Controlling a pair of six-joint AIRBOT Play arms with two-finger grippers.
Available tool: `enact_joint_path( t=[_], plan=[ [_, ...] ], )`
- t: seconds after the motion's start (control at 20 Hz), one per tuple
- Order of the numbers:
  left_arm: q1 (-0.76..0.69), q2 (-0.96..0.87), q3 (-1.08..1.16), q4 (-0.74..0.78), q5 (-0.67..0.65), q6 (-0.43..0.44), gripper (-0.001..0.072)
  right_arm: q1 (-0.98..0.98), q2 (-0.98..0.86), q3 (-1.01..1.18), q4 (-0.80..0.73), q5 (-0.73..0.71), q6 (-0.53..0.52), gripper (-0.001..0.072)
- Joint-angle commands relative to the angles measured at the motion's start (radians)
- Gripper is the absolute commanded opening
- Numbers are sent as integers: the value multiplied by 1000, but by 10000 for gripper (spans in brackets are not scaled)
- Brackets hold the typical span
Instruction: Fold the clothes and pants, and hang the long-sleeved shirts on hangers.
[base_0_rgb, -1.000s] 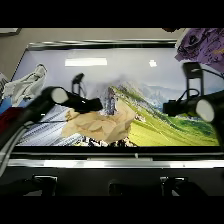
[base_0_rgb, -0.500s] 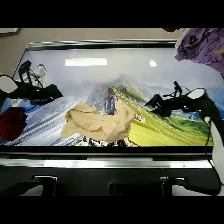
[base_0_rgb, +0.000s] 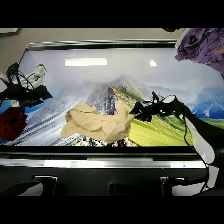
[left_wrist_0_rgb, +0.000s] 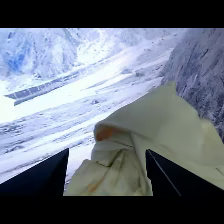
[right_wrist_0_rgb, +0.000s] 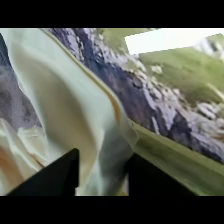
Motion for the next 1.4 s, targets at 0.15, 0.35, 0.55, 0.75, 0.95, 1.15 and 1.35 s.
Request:
enact_joint_path(
  t=[0.15,0.35,0.55,0.75,0.95,1.15,1.35],
  plan=[
    [227,24,-256,-259,2,312,545,18,23,12,-42,-28,-1,29],
    [304,17,-483,-501,27,529,545,18,84,12,-77,-16,6,29],
    [272,13,-620,-525,93,574,544,18,95,12,-85,16,37,29],
    [209,11,-658,-528,150,588,544,18,95,12,-85,25,55,29],
    [121,-19,-658,-560,203,587,516,18,96,12,-84,27,68,29],
    [61,-44,-640,-605,231,588,17,19,145,12,-103,10,68,28],
    [76,-3,-467,-604,193,584,13,19,232,80,-206,-2,79,28]
  ],
)
